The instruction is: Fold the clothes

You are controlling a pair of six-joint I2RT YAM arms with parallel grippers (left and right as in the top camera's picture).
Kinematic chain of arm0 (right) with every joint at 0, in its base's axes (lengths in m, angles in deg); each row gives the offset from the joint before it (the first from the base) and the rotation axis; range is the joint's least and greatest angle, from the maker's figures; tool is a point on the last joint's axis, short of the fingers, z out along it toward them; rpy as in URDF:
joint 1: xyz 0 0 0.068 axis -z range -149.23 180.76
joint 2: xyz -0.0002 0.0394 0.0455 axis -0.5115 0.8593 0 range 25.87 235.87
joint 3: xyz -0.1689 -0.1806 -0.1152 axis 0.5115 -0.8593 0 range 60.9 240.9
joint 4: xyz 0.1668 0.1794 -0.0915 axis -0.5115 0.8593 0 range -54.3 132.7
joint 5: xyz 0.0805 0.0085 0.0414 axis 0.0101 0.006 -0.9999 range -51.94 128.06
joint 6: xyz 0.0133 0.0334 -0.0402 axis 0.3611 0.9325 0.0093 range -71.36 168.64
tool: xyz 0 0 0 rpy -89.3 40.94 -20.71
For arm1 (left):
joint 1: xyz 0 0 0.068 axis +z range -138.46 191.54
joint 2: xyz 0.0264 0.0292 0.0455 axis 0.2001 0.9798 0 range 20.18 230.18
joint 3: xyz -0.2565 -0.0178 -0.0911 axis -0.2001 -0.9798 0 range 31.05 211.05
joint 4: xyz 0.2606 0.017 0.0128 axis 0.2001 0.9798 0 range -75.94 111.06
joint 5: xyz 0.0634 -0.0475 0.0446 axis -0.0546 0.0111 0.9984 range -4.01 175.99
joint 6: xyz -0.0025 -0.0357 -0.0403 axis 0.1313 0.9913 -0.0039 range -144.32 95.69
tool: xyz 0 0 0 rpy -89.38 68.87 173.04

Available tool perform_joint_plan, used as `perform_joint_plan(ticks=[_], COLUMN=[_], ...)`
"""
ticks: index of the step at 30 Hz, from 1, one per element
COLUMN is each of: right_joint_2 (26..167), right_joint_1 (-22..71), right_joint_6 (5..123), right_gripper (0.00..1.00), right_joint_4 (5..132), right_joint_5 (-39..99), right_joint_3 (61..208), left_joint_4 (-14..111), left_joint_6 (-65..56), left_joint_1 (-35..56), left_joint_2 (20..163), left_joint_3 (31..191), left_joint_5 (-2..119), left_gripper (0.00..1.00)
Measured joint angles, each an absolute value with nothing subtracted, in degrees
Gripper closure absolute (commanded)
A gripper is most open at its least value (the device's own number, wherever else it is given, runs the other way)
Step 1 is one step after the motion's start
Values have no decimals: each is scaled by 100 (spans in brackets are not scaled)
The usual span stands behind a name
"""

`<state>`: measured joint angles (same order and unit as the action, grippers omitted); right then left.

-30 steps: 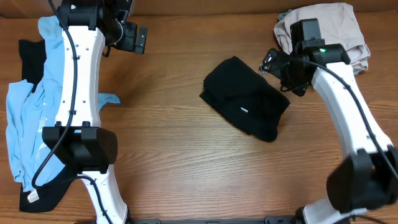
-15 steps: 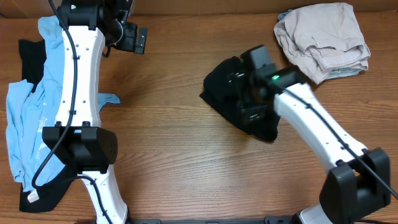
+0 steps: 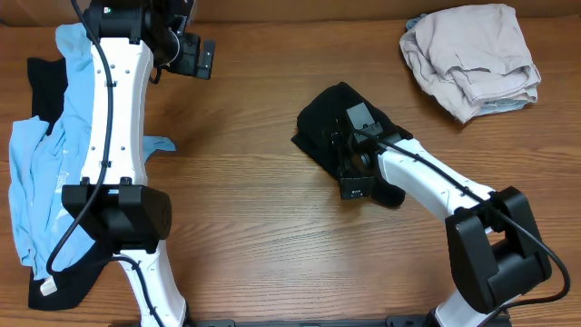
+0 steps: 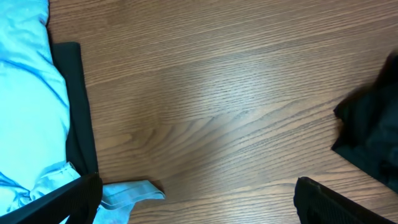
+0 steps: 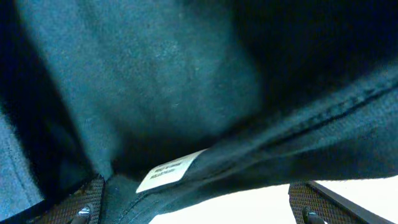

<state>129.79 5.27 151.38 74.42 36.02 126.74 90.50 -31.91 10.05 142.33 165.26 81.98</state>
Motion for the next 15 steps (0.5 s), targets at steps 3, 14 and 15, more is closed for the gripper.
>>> perform_joint_plan(ticks=[3, 14, 15], right_joint_2=[13001, 13217, 13217], right_joint_1=[527, 634, 691], right_joint_6=[15178, 14581, 14349], right_gripper=[4, 60, 60], right_joint_4=[7357, 7368, 7370], right_joint_5=[3659, 4135, 4105], right_joint_3=[12606, 12473, 12473], left_joint_4=[9052, 9068, 9081], left_joint_6=[-3191, -3191, -3191], left_joint_1=[1005, 1005, 1005], left_joint_2=[14233, 14233, 14233], left_joint_3=[16526, 16526, 16526], left_joint_5=[8196, 8196, 8198], left_gripper=[0, 0, 0])
